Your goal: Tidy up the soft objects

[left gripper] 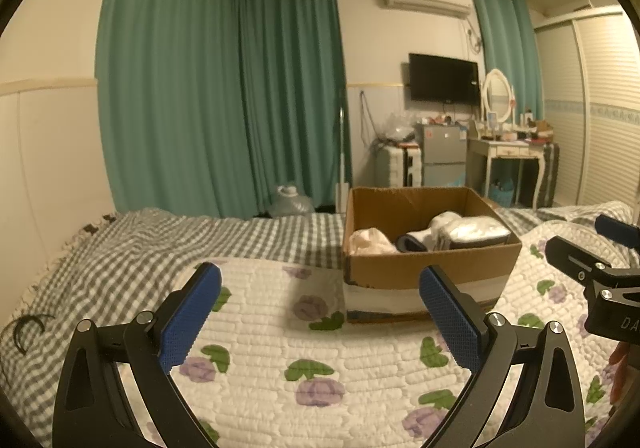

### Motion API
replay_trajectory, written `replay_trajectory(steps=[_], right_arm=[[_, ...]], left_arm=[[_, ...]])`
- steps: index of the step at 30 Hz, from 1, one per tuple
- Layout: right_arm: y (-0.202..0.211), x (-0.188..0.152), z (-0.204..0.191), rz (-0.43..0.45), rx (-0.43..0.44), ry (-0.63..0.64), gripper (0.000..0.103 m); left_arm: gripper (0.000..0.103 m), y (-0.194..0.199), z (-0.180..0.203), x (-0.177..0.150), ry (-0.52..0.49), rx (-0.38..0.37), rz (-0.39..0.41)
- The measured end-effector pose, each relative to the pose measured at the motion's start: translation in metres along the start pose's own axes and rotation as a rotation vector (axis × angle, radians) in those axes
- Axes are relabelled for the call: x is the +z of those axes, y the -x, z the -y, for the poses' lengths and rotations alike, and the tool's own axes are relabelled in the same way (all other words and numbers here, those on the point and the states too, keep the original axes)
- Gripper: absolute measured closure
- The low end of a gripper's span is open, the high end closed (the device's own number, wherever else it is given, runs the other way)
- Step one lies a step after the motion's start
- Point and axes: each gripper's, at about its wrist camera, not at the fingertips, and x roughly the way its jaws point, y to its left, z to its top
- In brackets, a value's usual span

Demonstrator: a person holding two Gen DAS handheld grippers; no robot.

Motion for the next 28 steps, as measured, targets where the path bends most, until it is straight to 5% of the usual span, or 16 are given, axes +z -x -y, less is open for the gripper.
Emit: replay_trajectory(steps=[28], right_arm=[[-0.0015, -0.0036, 0.0018, -0.010, -0.002, 0.004, 0.000]], left_arm=[[0.002, -0.0024, -0.0026, -0.0035, 0.005, -0.004, -0.025]])
